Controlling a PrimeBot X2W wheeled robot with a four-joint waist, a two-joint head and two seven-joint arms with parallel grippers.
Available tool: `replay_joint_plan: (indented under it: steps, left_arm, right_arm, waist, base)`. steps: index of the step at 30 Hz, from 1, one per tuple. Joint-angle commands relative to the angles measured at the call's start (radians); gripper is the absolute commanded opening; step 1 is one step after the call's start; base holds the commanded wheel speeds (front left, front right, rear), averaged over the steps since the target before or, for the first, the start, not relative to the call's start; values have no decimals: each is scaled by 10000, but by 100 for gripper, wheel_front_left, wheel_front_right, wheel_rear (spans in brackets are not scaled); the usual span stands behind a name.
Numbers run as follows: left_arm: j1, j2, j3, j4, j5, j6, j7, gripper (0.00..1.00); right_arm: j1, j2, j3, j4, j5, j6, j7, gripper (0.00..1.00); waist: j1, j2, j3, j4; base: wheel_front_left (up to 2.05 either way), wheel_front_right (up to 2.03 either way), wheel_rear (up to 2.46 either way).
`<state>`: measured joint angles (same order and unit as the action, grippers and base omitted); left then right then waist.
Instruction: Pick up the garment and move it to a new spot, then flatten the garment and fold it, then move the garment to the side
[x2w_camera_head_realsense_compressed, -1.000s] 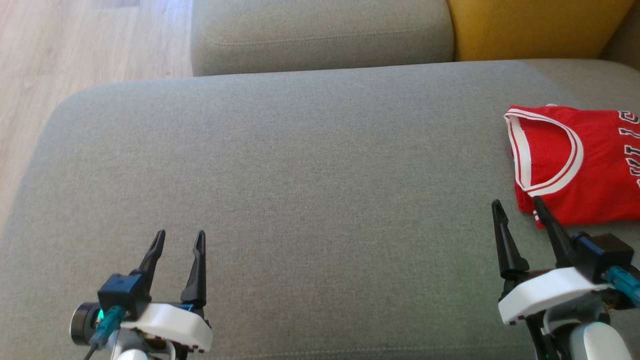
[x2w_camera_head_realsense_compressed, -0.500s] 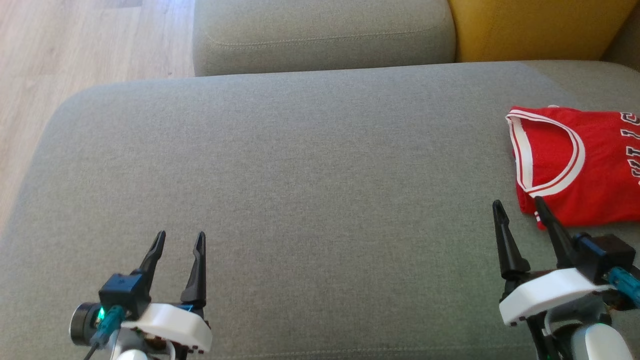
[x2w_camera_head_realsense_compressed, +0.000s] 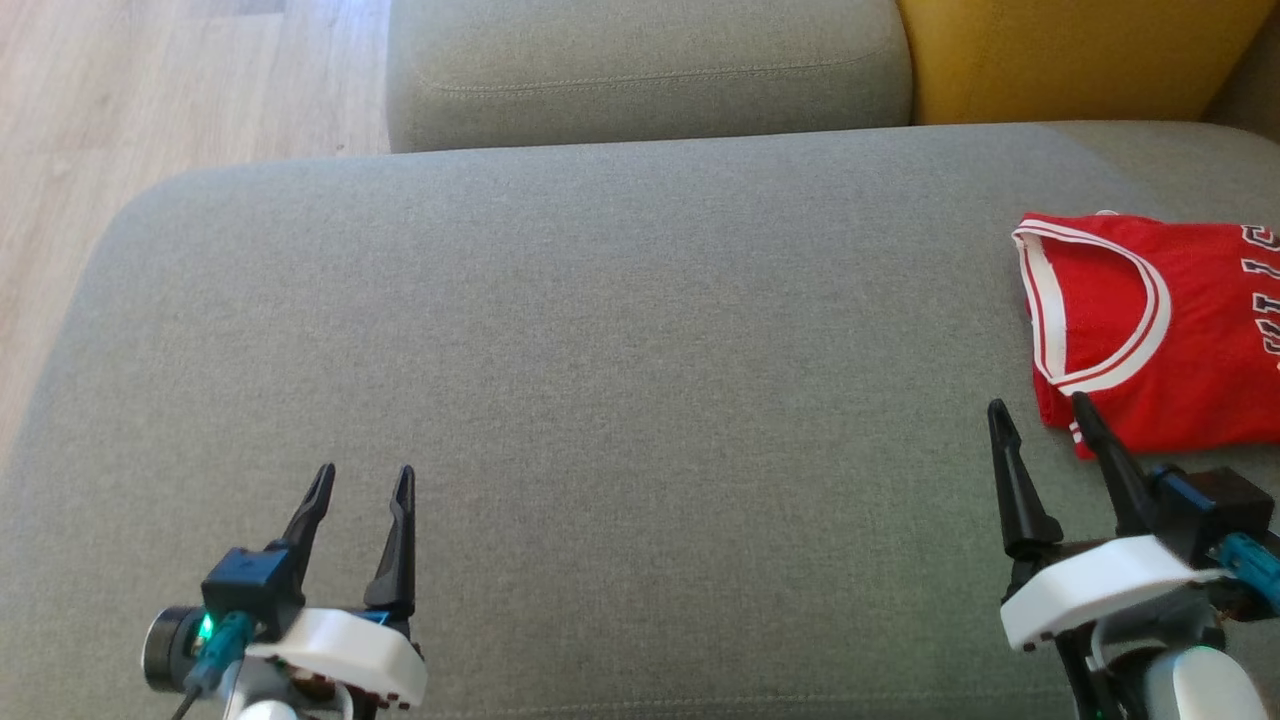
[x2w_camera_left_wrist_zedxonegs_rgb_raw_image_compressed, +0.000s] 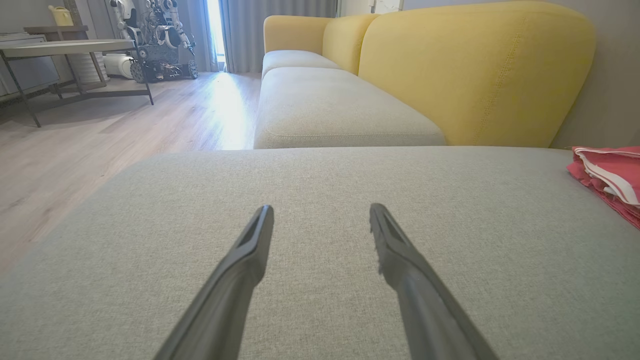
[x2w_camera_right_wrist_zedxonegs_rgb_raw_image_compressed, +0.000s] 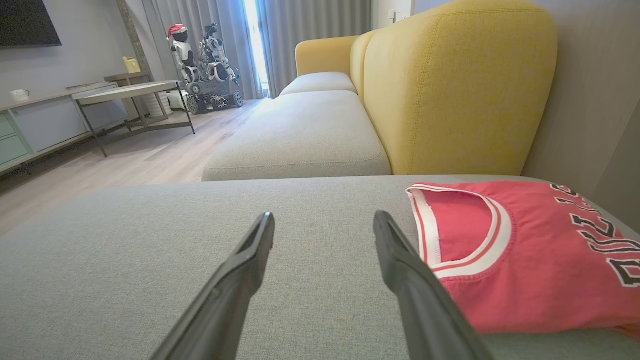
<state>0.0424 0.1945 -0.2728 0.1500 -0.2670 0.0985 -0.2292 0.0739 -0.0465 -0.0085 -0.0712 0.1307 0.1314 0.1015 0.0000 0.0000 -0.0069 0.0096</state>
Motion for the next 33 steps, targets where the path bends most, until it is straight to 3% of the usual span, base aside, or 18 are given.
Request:
replay_joint_plan:
  steps: [1,28,29,33]
  left_arm:
    - [-332,227,385,-346,-45,93,-25,100]
    - [-401,310,275,-424,-183,183,-116,100]
    - [-399,303,287,-445,-184,205,-130,0]
    - [8,43,-28,58,-381,128,20,0]
  right_arm:
    - [-263,-38,210,-356,21,-7,2,100]
    - [-288,-37,265,-234,228,-7,-18,100]
    - [-287,-37,273,-238,233,-7,-21,0]
    - [15,1,52,312,412,0,-44,0]
  waist:
    - [0,0,1,1]
    - [0,0,36,4]
    - [0,0,42,-1]
    - [0,0,41,-1]
  base:
    - [0,0,0]
    - [0,0,0]
    - [0,0,0]
    - [0,0,0]
